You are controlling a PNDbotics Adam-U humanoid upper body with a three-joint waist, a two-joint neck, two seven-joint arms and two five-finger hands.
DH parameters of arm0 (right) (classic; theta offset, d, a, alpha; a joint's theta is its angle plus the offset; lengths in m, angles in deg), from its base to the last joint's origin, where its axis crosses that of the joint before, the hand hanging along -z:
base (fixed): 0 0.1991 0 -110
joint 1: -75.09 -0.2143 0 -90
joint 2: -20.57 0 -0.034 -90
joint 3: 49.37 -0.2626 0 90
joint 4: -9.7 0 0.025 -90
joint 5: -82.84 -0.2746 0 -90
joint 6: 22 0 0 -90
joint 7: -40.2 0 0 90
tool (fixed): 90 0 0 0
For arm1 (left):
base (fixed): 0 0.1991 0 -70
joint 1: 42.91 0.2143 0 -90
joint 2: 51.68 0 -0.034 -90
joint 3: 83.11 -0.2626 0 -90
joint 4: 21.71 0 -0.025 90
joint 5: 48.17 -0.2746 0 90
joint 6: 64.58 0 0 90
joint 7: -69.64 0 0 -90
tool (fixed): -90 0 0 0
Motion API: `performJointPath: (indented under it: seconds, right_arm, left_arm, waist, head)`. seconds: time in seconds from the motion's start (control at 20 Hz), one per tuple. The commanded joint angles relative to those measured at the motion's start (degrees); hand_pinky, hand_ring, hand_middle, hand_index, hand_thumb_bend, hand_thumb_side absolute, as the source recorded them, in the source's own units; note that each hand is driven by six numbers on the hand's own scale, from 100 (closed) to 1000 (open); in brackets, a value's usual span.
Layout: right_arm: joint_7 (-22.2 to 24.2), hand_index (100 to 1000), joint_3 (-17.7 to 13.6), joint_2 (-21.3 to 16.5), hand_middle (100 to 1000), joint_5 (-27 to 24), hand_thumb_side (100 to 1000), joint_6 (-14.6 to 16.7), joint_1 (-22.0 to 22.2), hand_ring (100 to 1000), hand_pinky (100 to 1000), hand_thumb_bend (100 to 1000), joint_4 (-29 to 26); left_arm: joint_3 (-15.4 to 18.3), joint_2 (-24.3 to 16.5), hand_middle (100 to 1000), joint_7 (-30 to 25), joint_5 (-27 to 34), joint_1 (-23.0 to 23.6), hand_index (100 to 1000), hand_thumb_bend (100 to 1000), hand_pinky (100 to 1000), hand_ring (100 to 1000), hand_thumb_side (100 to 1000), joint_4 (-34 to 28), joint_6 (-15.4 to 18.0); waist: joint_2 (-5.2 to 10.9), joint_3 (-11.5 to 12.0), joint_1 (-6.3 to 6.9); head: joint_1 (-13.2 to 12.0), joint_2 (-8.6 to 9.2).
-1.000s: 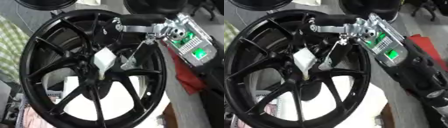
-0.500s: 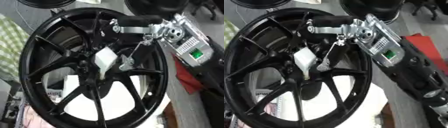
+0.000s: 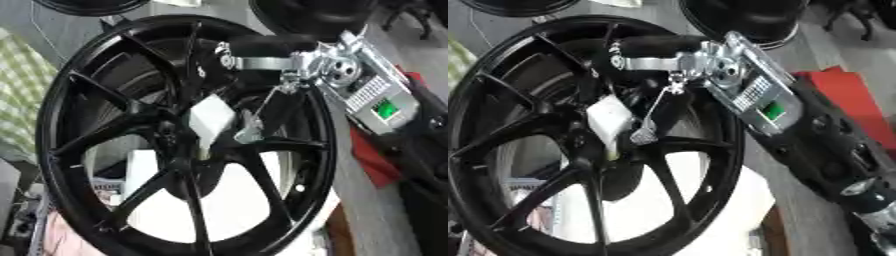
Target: Pull the pin out of the wheel hub.
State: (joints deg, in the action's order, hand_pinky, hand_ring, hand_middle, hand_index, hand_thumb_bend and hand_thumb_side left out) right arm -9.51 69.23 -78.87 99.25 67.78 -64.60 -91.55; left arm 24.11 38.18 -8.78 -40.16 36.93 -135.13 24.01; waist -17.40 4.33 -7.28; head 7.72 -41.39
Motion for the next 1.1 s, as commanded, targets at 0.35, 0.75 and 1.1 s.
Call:
performJointPath:
  seconds: [0.35, 0.75, 1.1]
  right_arm:
    - [0.69, 717, -0.6, -0.77, 596, -2.34, 100, -2.01, -0.79, 807, 910, 439, -2.3]
    - [1.08, 687, -0.63, -1.19, 558, -2.68, 100, -2.76, -0.06, 792, 900, 427, -2.68]
    - [1.27, 671, -0.64, -1.31, 537, -2.46, 100, -2.9, 0.32, 781, 891, 418, -2.56]
  left_arm:
    - [0.67, -0.59, 549, 0.16, 0.02, -0.53, 676, 100, 680, 636, 758, -1.17, -0.13]
    - [0.84, -0.45, 549, 0.3, 0.01, -0.53, 677, 100, 680, 635, 759, -1.17, -0.15]
    - [0.97, -0.36, 548, 0.27, -0.05, -0.54, 677, 100, 679, 635, 759, -1.17, -0.17]
  waist:
    - [0.79, -0.04, 0.28]
    - [0.68, 0.13, 0.21]
    - [0.6, 0.27, 0.12]
  head:
    - [-0.11, 0.86]
    - [-0.01, 1.12]
    - [0.2, 1.23]
